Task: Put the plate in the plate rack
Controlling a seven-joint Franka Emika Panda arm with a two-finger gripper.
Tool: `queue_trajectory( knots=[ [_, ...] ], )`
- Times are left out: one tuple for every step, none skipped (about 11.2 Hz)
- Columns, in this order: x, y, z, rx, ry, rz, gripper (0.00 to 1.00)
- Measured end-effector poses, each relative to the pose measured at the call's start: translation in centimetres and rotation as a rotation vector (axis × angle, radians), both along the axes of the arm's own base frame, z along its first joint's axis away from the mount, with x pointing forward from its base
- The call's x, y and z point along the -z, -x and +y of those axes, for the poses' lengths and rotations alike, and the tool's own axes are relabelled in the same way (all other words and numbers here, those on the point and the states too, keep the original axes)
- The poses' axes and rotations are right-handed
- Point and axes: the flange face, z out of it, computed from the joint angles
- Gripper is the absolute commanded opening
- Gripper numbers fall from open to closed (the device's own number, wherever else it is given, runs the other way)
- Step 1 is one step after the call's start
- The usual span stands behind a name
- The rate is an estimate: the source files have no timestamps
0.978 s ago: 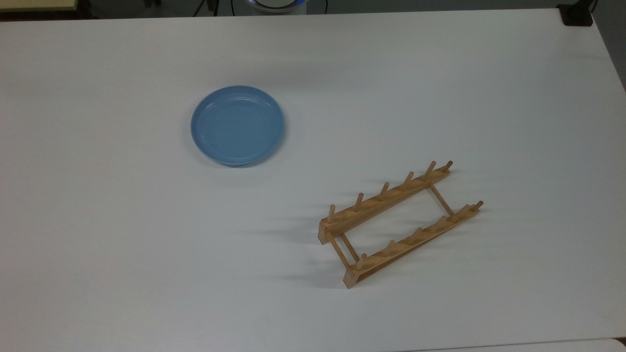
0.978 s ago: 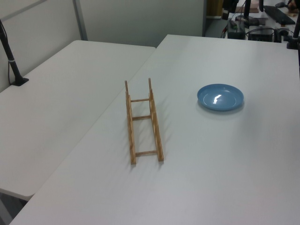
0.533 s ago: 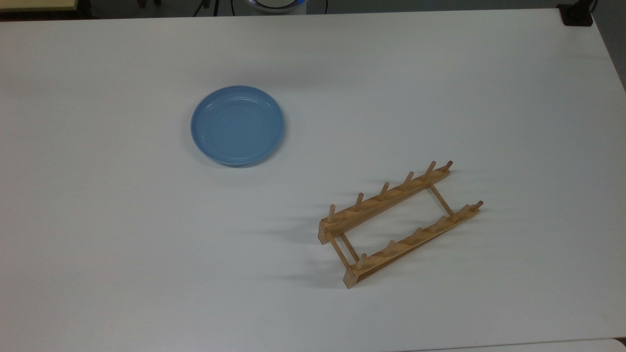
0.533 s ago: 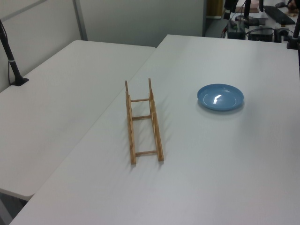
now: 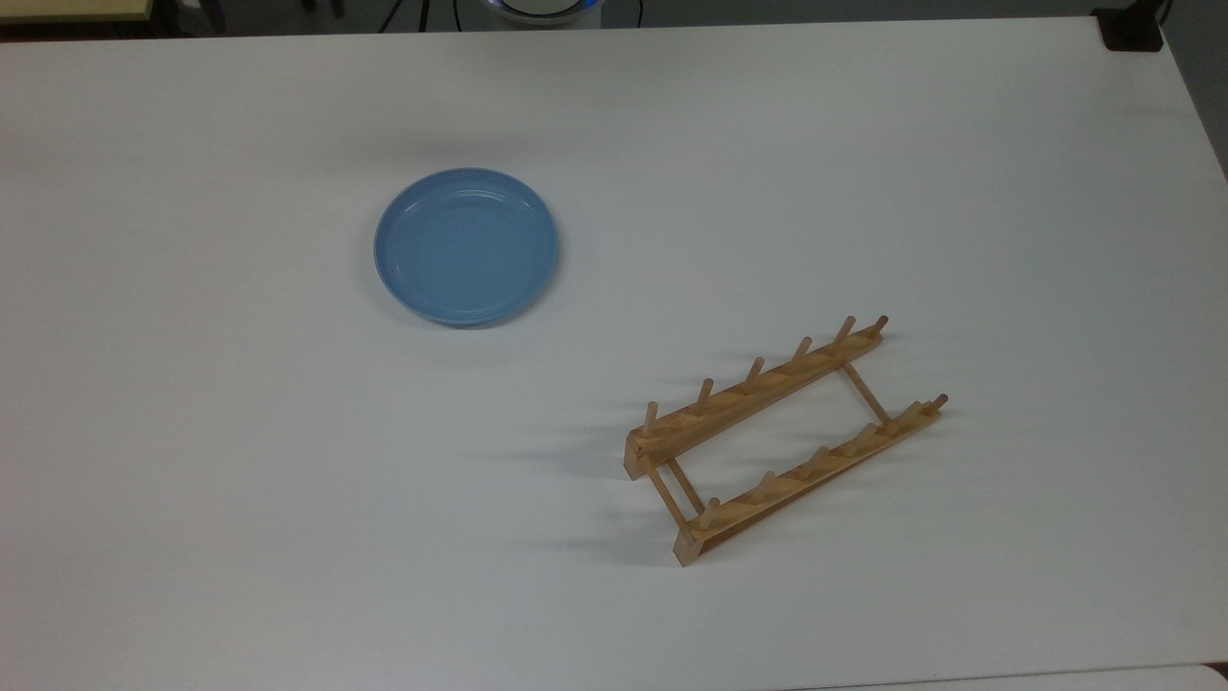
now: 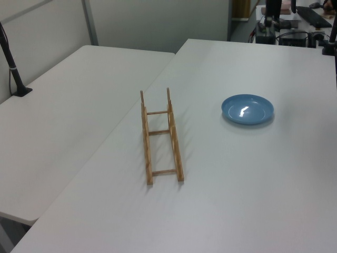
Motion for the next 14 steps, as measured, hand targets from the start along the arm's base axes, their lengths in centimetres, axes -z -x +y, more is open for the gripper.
queue_trajectory(
  knots=[
    [2.5,0.3,-1.1,0.018,-0.002,0.05,0.97],
    [4.8,0.5,-2.0,0.041,-0.012,0.095,0.97],
    [7.0,0.8,-3.0,0.088,-0.02,0.122,0.97],
    [9.2,1.1,-3.7,0.144,-0.038,0.136,0.97],
    [11.6,1.5,-4.0,0.211,-0.067,0.142,0.97],
    [14.0,1.8,-4.1,0.273,-0.087,0.142,0.96],
    [16.1,2.0,-4.1,0.329,-0.1,0.136,0.92],
    [17.7,2.1,-4.0,0.371,-0.112,0.127,0.92],
    [19.2,2.1,-3.9,0.401,-0.128,0.126,0.92],
    [20.7,1.9,-3.8,0.428,-0.151,0.135,0.91],
    [22.2,1.6,-3.8,0.454,-0.162,0.14,0.89],
    [23.6,1.1,-3.9,0.49,-0.157,0.137,0.86],
    [24.9,0.6,-4.0,0.524,-0.145,0.13,0.85],
    [26.1,0.1,-3.9,0.544,-0.133,0.122,0.83]
  ],
)
